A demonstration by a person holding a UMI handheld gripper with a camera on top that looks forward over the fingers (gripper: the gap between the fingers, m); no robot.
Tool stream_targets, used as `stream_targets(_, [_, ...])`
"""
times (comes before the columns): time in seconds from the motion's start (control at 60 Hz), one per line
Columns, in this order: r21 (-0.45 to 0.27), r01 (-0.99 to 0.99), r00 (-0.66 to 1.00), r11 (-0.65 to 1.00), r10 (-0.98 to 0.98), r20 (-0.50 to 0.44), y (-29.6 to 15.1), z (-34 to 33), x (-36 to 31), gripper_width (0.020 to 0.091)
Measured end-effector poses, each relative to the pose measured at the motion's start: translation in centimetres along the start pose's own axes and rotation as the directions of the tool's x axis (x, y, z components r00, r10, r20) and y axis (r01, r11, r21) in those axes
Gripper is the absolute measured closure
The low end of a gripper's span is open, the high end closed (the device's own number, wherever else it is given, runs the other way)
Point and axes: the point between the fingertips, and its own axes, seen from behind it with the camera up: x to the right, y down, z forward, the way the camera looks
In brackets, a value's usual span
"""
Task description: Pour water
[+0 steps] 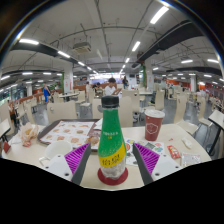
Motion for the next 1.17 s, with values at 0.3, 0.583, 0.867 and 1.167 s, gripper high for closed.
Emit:
stream_targets(0.3, [-0.135, -0.037, 0.999, 0.99, 0.032, -0.041, -0.5, -11.2, -5.9, 0.0249])
stream_targets(0.583, [-0.24, -0.019, 1.0, 0.971, 0.018, -0.006, -3.1, -19.8, -24.1, 0.025])
stream_targets(0.867, [-0.23, 0.042, 0.999, 0.972, -0.042, 0.006, -6.0, -23.5, -34.8, 0.0256])
stream_targets(1.167, [-0.237, 0.057, 0.997, 0.97, -0.069, -0.04, -6.5, -25.6, -35.7, 0.0254])
